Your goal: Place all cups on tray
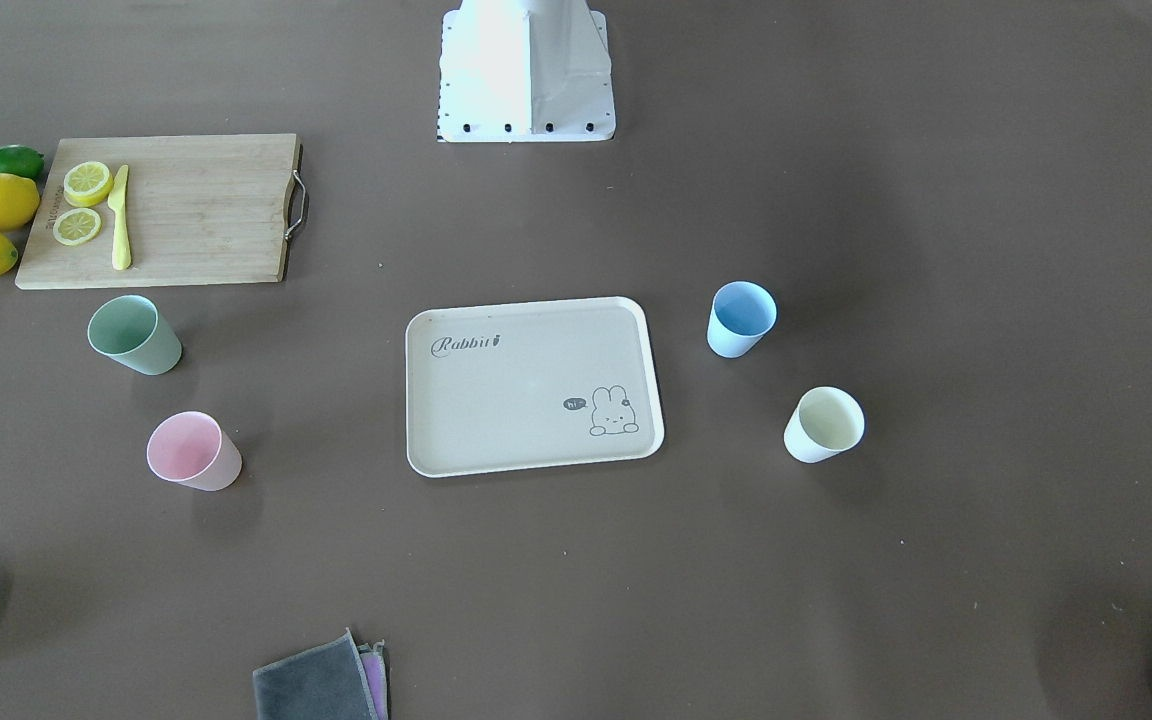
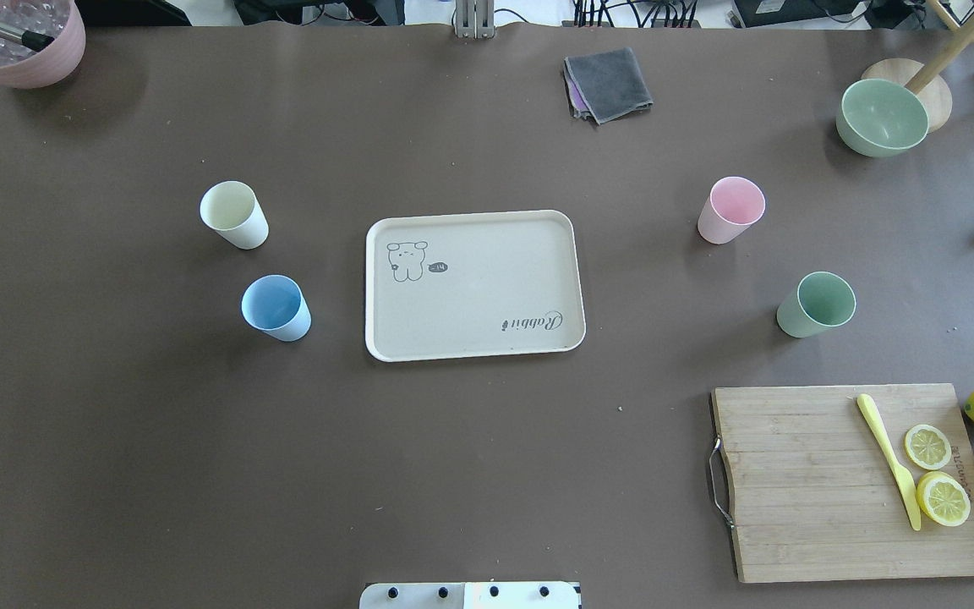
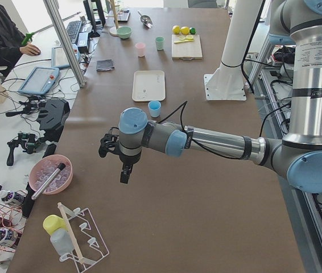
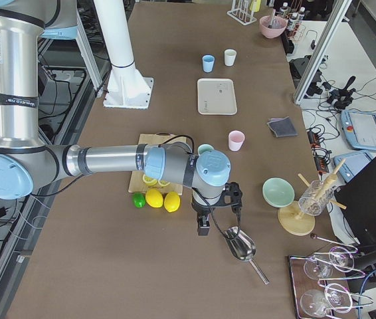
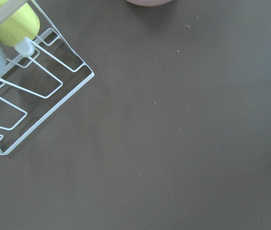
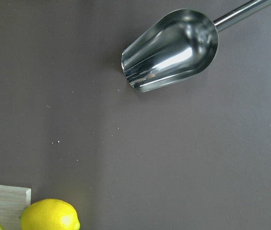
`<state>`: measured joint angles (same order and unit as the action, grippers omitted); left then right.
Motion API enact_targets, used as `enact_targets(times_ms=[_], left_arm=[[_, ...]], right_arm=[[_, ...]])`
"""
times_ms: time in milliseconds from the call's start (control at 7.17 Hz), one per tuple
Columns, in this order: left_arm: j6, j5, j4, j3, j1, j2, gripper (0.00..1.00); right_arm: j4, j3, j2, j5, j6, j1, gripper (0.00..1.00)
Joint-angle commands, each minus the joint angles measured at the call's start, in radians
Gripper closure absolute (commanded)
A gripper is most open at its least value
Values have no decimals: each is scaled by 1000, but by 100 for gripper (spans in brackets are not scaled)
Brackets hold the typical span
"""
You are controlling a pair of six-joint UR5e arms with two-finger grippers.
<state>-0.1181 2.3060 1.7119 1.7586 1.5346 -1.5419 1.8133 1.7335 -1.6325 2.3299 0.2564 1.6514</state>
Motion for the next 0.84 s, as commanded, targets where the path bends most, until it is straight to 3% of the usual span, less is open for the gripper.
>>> enact_targets(times_ms=[0,698], left_arm=[[0,0,0,1,1,2,2],[-9,-3,-8,-5,-1,-7,2]], right_arm=[[-17,-3,-1,17,0,-1,0],[-17,-3,0,23,-2,-1,0]])
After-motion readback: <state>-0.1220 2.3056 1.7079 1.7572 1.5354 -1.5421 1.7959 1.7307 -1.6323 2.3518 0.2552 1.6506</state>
